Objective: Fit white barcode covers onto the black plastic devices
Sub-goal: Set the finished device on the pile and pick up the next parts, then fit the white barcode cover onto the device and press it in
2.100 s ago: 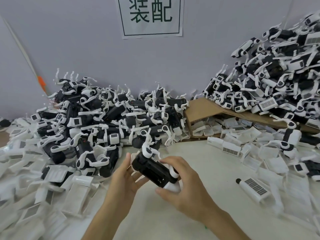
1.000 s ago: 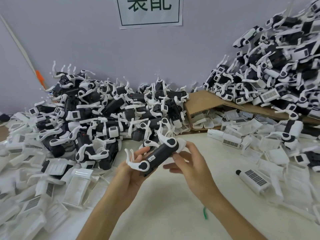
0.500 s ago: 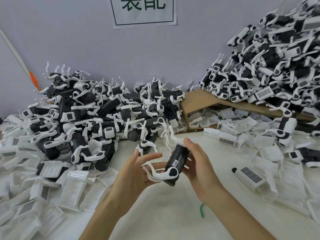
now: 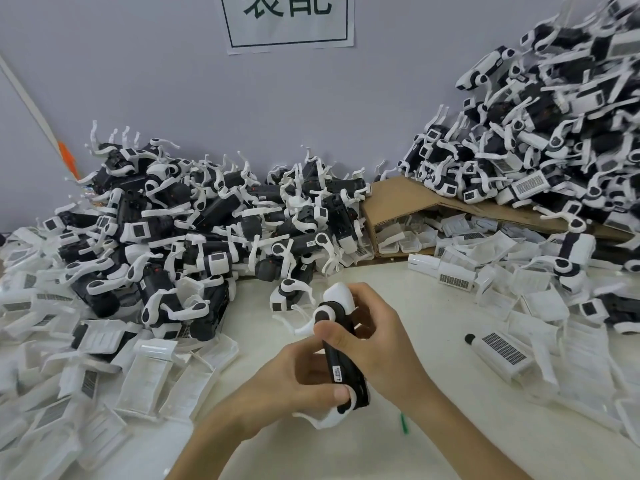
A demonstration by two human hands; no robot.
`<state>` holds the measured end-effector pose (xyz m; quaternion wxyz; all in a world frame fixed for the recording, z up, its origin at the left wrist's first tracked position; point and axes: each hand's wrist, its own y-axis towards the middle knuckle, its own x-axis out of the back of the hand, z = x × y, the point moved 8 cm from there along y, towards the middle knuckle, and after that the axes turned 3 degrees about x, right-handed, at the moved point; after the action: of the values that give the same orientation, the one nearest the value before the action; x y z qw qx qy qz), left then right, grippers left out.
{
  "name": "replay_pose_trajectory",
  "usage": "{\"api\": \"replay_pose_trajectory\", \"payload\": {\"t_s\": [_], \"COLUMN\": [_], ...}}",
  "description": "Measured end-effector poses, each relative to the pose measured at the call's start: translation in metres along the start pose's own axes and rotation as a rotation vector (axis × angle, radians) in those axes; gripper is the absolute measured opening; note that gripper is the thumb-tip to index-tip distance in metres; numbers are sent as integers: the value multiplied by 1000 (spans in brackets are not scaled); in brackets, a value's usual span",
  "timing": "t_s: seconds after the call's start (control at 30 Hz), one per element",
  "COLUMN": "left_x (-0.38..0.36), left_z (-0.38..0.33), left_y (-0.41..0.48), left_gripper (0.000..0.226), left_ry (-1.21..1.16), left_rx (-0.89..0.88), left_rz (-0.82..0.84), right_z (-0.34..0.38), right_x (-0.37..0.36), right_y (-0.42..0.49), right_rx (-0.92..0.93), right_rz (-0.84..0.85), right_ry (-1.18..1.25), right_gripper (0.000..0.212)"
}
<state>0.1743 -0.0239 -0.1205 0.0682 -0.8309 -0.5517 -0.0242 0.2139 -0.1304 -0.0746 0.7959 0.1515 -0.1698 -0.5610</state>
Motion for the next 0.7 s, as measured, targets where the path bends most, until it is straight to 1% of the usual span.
{"api": "replay_pose_trajectory", "payload": {"t_s": [0.1, 0.13, 0.2, 0.27, 0.3, 0.37, 0.47, 0.5, 0.53, 0.6, 0.63, 0.7], "left_x": [5, 7, 12, 23, 29, 37, 55, 54, 52, 53, 54, 56], "left_z": [0, 2, 2, 6, 5, 3, 6, 4, 5, 7, 7, 8], "left_y": [1, 0, 1, 8, 15, 13, 7, 1, -5, -10, -7, -5], "left_gripper": [47, 49, 52, 58, 63, 69, 45, 43, 41, 39, 42, 56], "left_ry": [-12, -22, -67, -227, -305, -350, -350, -361, -383, -396, -390, -399], "left_rx": [-17, -24, -33, -6, 18, -12, 5, -20, -36, -38, -21, 6], "left_rz": [-49, -60, -99, -167, -219, -253, -398, -396, -389, -421, -455, -504], "right_z": [2, 0, -9, -20, -26, -39, -60, -65, -68, -67, -65, -61], "right_x": [-8, -8, 0, 12, 17, 19, 6, 1, -3, -4, -1, 4], "right_y": [-3, -3, 0, 5, 6, 7, 3, 1, 0, 1, 2, 3], "right_rx": [20, 9, -29, -54, -74, -116, -150, -153, -142, -101, -88, -78], "right_rz": [69, 59, -16, -76, -69, 31, 265, 331, 368, 344, 309, 246], "right_ry": [-40, -8, 9, -149, -251, -452, -739, -818, -878, -915, -905, -903], "right_gripper": [33, 28, 26, 29, 35, 50, 62, 64, 62, 53, 47, 37]}}
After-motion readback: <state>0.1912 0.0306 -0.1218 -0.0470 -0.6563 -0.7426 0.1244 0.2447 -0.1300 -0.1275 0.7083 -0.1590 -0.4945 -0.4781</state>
